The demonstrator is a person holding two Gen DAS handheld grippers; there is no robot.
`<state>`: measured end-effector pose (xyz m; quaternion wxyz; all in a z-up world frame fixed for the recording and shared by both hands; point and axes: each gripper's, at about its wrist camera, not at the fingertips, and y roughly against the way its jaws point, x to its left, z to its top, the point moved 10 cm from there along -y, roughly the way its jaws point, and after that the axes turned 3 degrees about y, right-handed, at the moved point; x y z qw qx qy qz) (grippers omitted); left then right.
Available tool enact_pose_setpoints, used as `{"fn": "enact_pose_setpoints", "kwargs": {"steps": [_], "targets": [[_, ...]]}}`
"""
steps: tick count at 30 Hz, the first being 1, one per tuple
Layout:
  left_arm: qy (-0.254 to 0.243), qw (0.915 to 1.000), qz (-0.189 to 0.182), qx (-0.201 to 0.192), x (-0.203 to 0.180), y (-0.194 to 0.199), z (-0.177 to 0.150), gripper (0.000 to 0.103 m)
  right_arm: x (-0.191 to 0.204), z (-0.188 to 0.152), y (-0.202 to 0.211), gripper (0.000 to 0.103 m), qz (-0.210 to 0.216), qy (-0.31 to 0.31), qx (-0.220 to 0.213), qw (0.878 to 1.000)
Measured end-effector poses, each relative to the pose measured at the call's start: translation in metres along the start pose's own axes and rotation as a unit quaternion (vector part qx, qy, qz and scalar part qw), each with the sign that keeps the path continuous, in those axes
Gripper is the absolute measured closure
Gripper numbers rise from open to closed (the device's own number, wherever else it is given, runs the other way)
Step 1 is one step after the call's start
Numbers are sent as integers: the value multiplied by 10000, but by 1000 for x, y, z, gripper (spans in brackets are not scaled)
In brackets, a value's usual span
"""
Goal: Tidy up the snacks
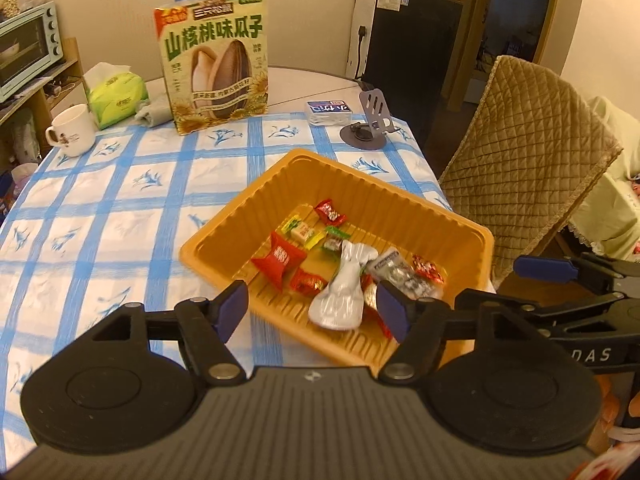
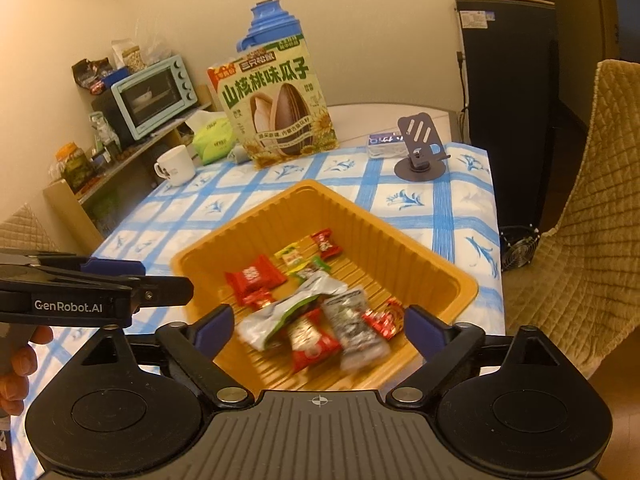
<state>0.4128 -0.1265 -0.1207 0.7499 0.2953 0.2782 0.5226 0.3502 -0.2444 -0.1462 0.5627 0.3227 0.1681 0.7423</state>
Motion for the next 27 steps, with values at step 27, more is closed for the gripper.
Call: {"fn": "enact_pose_setpoints", "kwargs": {"steps": [27], "targets": [[-48,9995,-9,301,82,163,-141,27,165,-118,91,7,-206,-353,452,9981]]}}
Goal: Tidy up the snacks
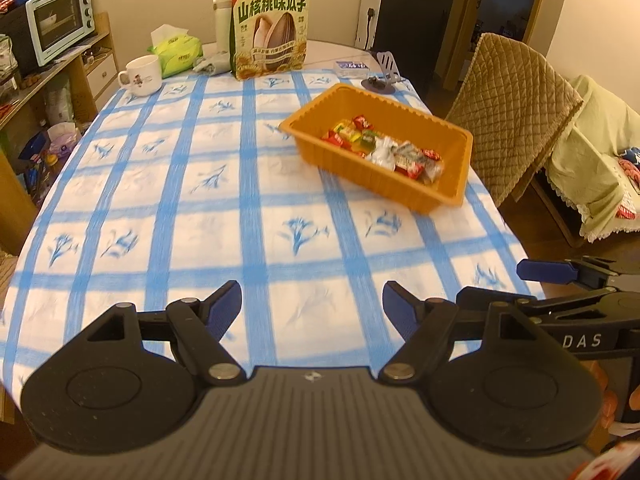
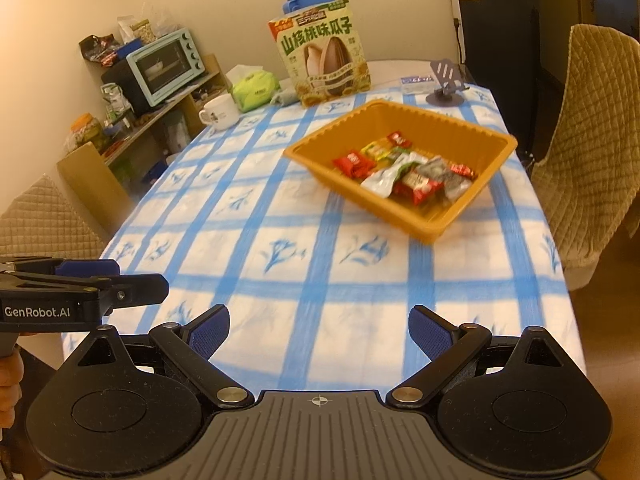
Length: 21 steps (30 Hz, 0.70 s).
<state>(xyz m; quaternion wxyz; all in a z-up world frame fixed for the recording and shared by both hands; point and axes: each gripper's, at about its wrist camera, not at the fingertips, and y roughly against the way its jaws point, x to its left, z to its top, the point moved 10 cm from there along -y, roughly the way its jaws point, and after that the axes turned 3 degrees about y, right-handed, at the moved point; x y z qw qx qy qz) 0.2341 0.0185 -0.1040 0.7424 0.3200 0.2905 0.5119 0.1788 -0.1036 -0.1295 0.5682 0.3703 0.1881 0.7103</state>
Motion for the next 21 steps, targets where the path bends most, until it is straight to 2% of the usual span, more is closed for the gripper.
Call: {"fn": "enact_pose_setpoints", "kwargs": {"steps": [10,21], "targets": [[44,10000,-26,37,17,30,-35,27,31,-29,18,7,-53,-50,129,9999],[119,9998,-64,161,27,41,-59,27,44,-45,25,7,-91,-53,206,9997]]}}
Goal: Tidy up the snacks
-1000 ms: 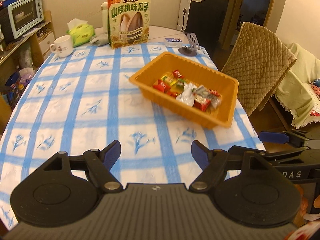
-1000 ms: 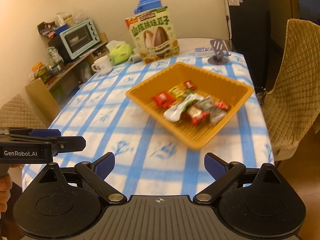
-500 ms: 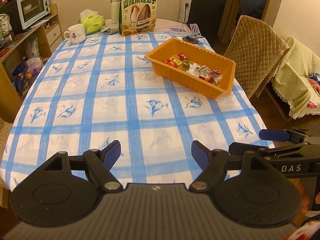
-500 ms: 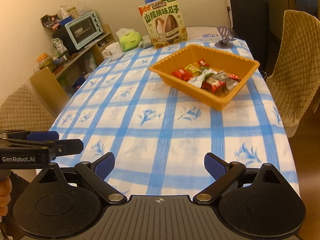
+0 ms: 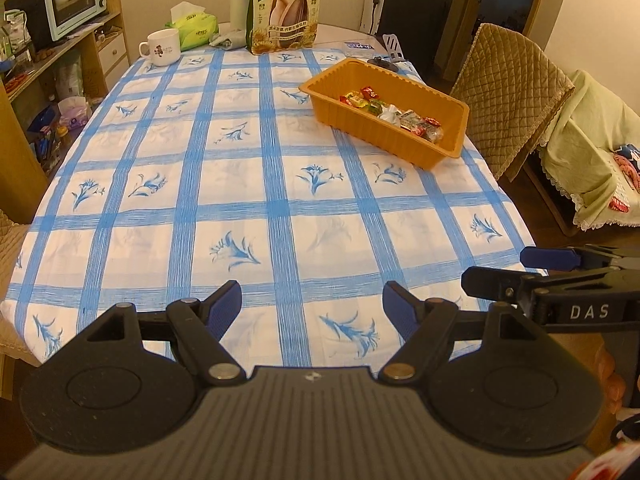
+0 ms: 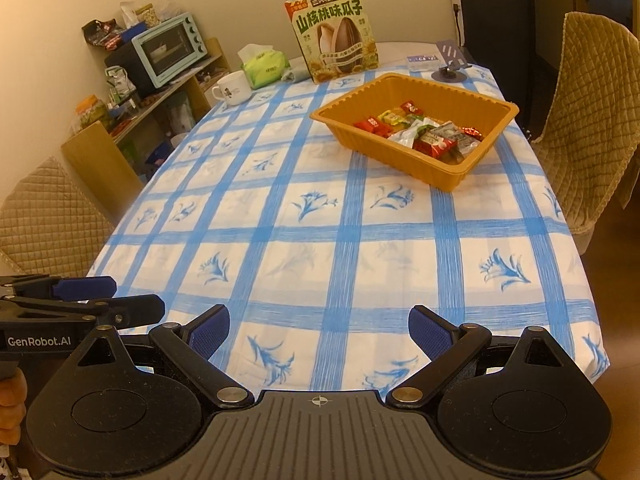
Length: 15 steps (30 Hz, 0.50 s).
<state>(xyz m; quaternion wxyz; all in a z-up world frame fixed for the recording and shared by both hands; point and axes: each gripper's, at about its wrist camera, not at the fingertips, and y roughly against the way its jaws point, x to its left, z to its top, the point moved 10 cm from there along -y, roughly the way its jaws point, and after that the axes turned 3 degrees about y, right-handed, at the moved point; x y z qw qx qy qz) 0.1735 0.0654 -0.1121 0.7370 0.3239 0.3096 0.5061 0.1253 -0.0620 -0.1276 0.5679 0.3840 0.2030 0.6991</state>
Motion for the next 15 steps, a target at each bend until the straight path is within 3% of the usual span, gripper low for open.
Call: {"fn": "enact_pose_setpoints", "kwargs": {"steps": [15], "targets": [[43,10000,-15,-40,6,4,1,27,4,-1,-4,7,-19,41,52,10000]]}}
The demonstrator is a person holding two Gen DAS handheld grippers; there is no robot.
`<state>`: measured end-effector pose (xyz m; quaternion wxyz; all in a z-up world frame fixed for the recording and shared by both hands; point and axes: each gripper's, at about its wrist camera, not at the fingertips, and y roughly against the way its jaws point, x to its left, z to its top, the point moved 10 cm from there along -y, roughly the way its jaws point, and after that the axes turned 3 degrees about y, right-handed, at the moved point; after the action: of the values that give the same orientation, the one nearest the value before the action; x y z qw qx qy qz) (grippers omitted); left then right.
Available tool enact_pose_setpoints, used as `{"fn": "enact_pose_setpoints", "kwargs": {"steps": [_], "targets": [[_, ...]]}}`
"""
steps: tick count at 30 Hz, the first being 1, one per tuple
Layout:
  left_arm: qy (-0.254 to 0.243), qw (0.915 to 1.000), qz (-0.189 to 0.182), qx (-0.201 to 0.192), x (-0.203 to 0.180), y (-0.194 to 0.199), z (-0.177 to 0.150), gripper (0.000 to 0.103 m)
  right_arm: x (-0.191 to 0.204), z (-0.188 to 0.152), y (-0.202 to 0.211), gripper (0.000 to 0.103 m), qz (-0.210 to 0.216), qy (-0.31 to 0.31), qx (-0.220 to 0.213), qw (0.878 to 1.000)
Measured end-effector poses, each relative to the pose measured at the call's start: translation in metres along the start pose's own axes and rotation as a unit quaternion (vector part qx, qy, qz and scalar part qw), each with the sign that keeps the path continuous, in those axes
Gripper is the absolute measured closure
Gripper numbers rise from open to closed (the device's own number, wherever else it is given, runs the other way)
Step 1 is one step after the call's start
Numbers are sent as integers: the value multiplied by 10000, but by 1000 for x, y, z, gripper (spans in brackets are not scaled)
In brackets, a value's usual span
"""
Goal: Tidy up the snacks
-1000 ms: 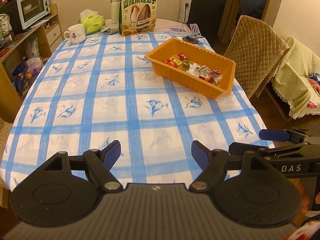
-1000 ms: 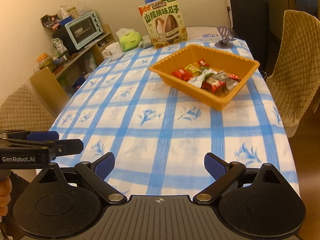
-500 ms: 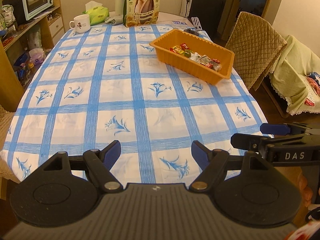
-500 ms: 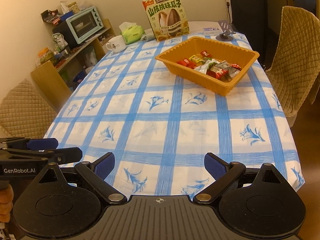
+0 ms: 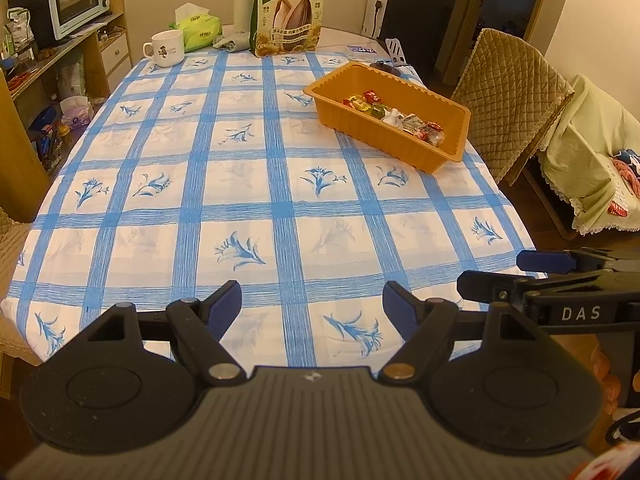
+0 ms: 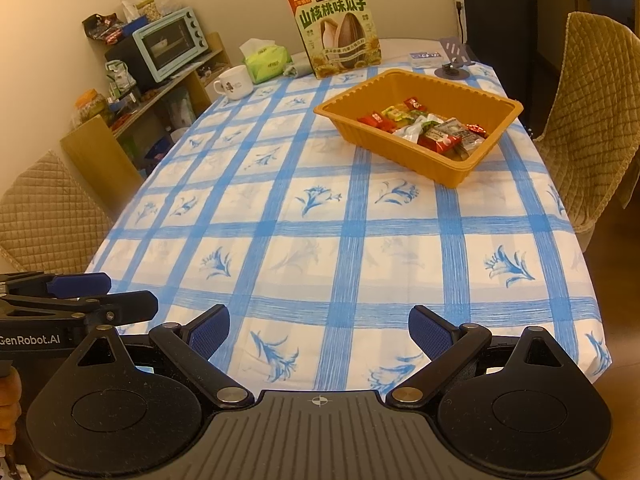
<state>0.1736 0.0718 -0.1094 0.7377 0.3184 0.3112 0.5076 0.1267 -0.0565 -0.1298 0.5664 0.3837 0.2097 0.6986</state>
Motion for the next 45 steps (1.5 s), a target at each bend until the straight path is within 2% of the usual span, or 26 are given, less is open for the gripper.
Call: {"fn": "enact_pose_setpoints", "kwargs": {"steps": [45], "targets": [[-19,10000,-14,-9,-4,-3,3,27,-4,4,1,7,-9,-16,-21,10000]]}}
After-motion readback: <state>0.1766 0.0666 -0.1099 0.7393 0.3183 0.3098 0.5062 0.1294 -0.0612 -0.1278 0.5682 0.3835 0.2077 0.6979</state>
